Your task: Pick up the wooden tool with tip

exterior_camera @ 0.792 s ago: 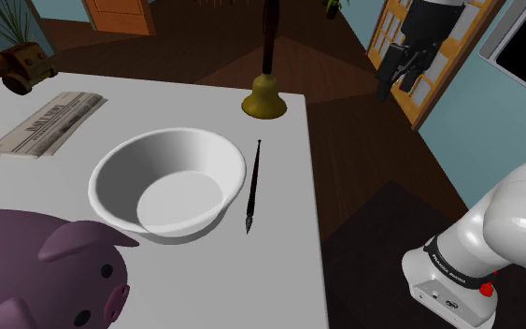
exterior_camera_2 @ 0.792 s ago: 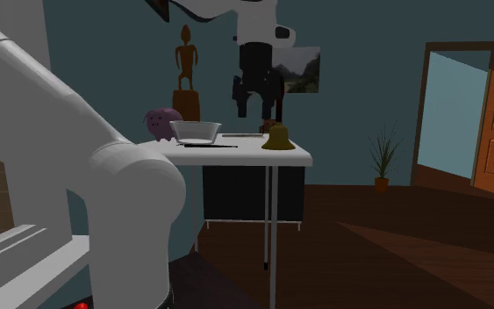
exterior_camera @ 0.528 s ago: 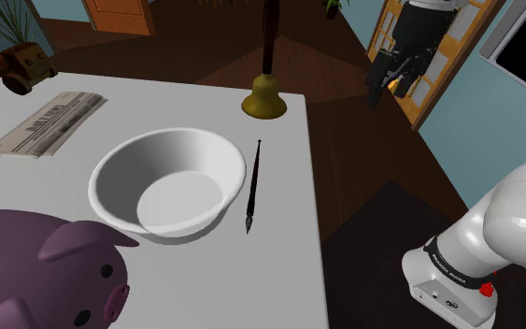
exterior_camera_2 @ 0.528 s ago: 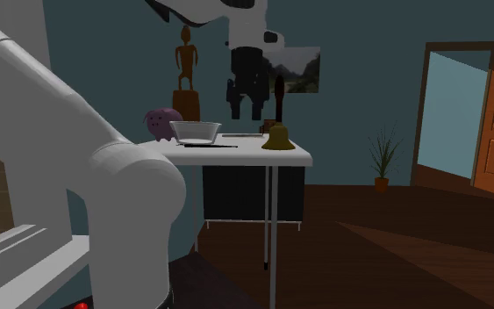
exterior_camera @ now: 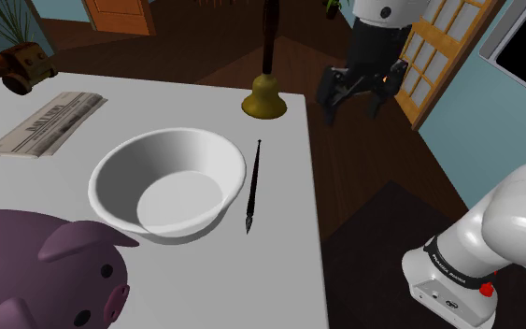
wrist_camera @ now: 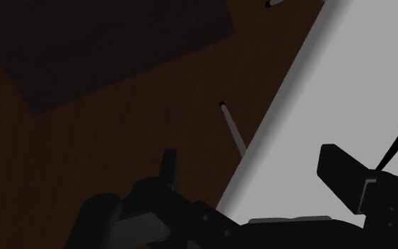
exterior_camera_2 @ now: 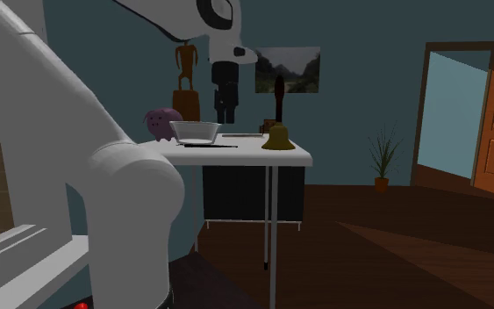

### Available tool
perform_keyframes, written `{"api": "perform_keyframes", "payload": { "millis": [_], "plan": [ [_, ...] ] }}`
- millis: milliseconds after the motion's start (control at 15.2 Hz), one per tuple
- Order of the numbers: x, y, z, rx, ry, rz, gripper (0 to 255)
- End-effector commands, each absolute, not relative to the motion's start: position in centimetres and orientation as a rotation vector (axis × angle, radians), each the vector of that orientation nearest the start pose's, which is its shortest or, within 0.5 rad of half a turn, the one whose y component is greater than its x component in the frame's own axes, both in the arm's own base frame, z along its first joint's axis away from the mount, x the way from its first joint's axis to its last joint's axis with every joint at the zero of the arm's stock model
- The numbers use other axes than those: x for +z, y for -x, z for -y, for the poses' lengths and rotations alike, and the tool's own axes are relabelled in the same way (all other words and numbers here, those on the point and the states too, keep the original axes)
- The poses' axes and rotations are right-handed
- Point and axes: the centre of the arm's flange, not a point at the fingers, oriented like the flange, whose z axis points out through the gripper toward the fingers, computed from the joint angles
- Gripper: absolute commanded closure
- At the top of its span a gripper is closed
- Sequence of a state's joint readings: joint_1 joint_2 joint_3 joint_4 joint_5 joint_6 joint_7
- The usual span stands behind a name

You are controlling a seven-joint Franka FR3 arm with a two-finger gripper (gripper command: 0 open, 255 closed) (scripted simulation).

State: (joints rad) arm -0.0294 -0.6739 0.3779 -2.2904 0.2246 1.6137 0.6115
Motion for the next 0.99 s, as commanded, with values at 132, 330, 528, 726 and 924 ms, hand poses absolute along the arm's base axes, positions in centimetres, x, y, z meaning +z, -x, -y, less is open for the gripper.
{"api": "perform_keyframes", "payload": {
  "millis": [132, 330, 528, 726, 924],
  "plan": [
    [55.8, -33.2, -22.5, 0.058, 3.096, -0.752, 0],
    [55.0, -34.8, -26.3, 0.067, 3.078, -0.886, 0],
    [54.2, -36.6, -30.0, 0.076, 3.054, -1.02, 0],
    [53.2, -38.8, -33.5, 0.085, 3.024, -1.154, 0],
    [51.9, -39.5, -34.6, 0.088, 3.013, -1.198, 0]
  ]
}}
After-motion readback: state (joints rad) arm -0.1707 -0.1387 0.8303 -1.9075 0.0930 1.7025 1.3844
